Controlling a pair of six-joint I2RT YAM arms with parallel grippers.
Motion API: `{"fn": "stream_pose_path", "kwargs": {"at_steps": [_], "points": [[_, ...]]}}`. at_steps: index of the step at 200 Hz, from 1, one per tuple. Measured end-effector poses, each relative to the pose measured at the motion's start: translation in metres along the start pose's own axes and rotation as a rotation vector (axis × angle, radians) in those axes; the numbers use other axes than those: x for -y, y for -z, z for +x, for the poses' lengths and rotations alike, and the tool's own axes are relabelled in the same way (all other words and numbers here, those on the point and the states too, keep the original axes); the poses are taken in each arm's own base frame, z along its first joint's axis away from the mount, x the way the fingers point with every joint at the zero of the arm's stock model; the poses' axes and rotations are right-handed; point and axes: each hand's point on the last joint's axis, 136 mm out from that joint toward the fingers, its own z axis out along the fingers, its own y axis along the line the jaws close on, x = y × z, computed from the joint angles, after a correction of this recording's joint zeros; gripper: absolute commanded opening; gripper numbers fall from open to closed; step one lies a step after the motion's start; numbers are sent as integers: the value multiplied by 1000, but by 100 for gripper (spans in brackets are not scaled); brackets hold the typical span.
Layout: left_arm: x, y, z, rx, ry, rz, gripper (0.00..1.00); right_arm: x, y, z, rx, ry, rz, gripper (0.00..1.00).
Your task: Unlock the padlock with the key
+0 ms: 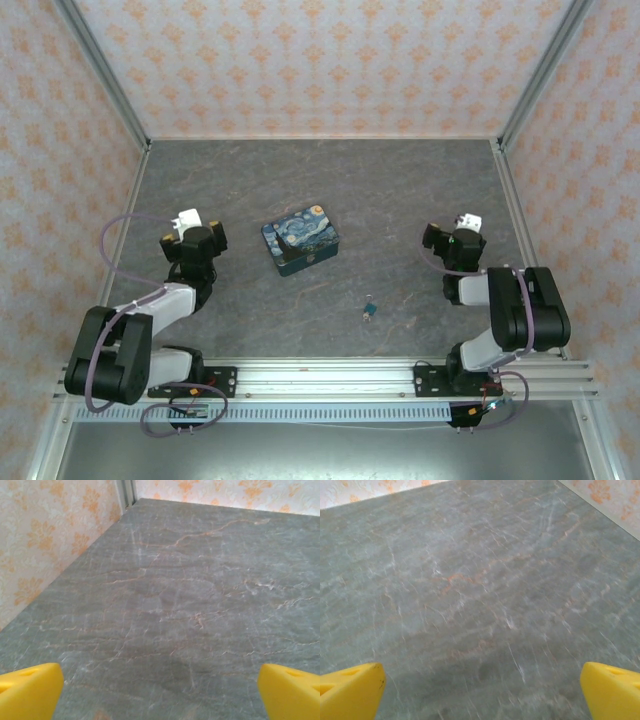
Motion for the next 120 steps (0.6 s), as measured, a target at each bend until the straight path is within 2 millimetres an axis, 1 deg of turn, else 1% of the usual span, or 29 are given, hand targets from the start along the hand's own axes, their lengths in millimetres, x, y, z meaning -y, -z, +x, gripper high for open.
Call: {"fn": "stream_pose_path", "kwargs": {"at_steps": [16,30,50,69,80,103,120], "points": [[7,-4,-2,16,-3,26,100,-5,-4,-14,28,-5,-16,99],[13,-10,0,28,-8,51,100,-8,-5,-19,36,-6,-25,99],[21,-21,15,4,-37,86,100,-8,-5,-17,28,-5,-27,99],[27,-25,28,-33,-63,115,100,-8,-5,-16,26,-5,-30,99],[28,-26,27,-33,-61,119,100,-8,-5,-16,26,-4,-30,99],[30,-29,16,-12,-48,124,100,-8,-5,-16,26,-4,-30,99],[31,-29,14,-9,-47,125,100,-8,-5,-16,26,-4,-30,99]]}}
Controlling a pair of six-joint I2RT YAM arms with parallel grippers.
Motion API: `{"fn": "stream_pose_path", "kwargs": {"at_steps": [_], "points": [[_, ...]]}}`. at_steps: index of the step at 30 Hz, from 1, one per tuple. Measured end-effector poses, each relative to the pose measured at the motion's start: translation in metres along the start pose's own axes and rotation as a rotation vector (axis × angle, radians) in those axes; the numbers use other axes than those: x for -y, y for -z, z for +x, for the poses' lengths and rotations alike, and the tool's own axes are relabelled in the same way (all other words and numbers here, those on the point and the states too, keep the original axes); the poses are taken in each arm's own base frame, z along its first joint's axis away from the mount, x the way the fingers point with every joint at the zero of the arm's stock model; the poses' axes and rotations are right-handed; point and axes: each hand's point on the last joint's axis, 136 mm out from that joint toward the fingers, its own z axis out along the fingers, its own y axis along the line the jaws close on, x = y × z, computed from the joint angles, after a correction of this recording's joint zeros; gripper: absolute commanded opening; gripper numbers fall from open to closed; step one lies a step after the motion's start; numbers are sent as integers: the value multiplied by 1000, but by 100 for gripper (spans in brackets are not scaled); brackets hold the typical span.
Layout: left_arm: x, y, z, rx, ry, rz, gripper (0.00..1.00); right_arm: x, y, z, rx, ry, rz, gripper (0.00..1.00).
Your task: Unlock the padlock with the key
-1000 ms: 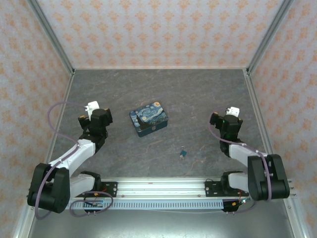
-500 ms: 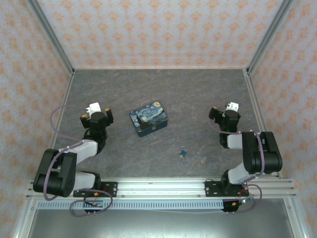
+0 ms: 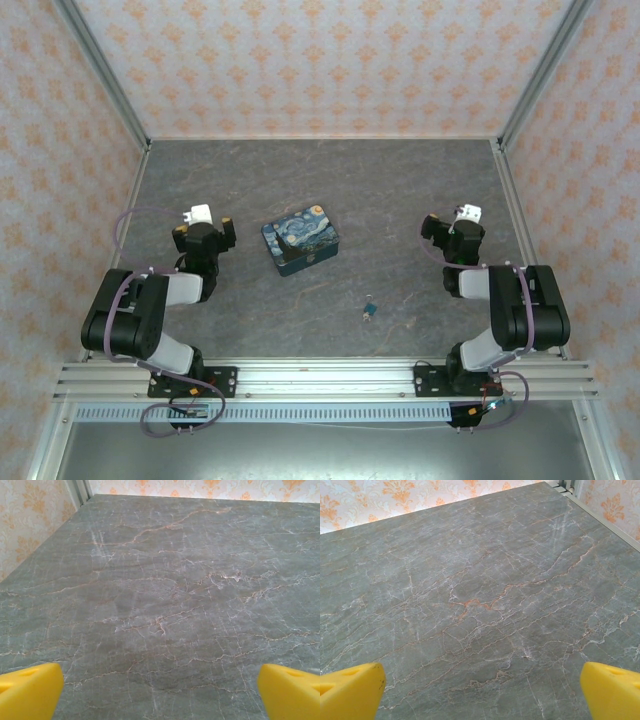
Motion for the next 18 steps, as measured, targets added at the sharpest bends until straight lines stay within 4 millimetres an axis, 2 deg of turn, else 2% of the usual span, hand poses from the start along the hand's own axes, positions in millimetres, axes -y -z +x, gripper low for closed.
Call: {"fn": "stream_pose_path", "kwargs": {"at_steps": [18], "points": [[0,0,0,0,0,0,100,-3,0,6,-23,15,-2,99]]}}
